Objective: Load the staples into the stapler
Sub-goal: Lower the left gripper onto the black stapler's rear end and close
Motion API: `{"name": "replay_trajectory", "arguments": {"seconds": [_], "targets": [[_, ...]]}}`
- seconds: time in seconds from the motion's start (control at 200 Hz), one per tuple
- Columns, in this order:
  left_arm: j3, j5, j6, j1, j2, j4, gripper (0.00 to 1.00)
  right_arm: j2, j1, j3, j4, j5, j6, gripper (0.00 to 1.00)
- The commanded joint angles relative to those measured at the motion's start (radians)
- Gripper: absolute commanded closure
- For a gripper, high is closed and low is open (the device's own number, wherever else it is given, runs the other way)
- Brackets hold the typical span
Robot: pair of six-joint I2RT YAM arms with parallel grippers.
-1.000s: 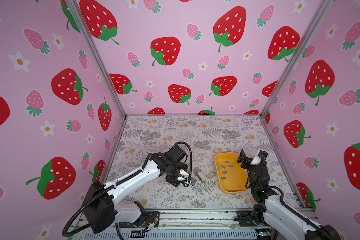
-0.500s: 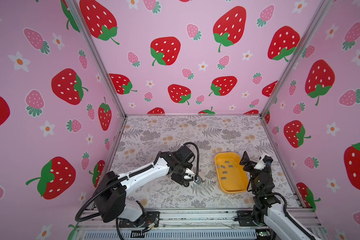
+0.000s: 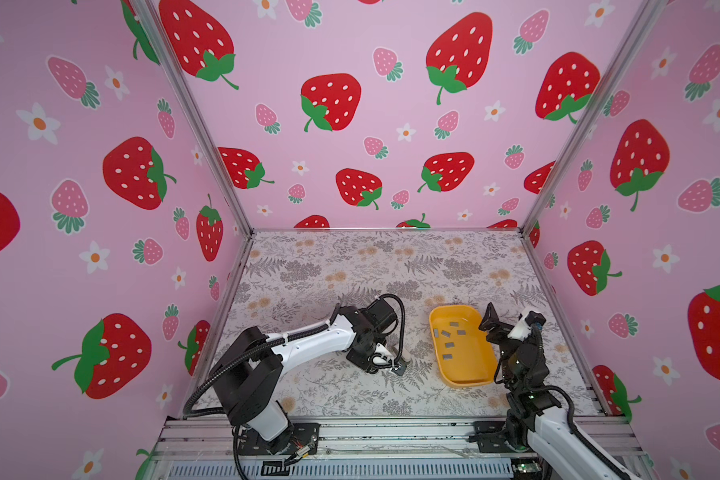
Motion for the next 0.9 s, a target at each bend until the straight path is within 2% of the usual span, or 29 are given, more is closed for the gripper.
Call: {"name": "replay_trajectory", "arguments": {"seconds": [0.0, 0.32, 0.595, 0.66, 0.69, 0.895], "targets": [[0.034, -0.014, 0.02, -0.007, 0.016, -0.055, 0.46, -0.011, 0.004, -0.006, 0.0, 0.006, 0.01, 0.01], [0.045, -0.035, 0.017, -0.01, 0.046, -0.051, 0.55, -0.019, 0.004, -0.009, -0.006, 0.006, 0.012, 0.01], [0.051, -0.034, 0.01, -0.008, 0.023, -0.042, 0.84, -0.031, 0.004, -0.012, -0.011, 0.008, 0.016, 0.01], [0.05, -0.035, 0.01, -0.007, 0.013, -0.038, 0.93, -0.033, 0.004, -0.012, -0.014, 0.011, 0.017, 0.01], [0.049, -0.037, 0.008, -0.006, 0.008, -0.034, 1.0, -0.035, 0.004, -0.012, -0.014, 0.012, 0.017, 0.01], [0.048, -0.025, -0.03, 0.004, -0.045, -0.006, 1.0, -0.049, 0.004, -0.015, -0.019, 0.013, 0.019, 0.01]]}}
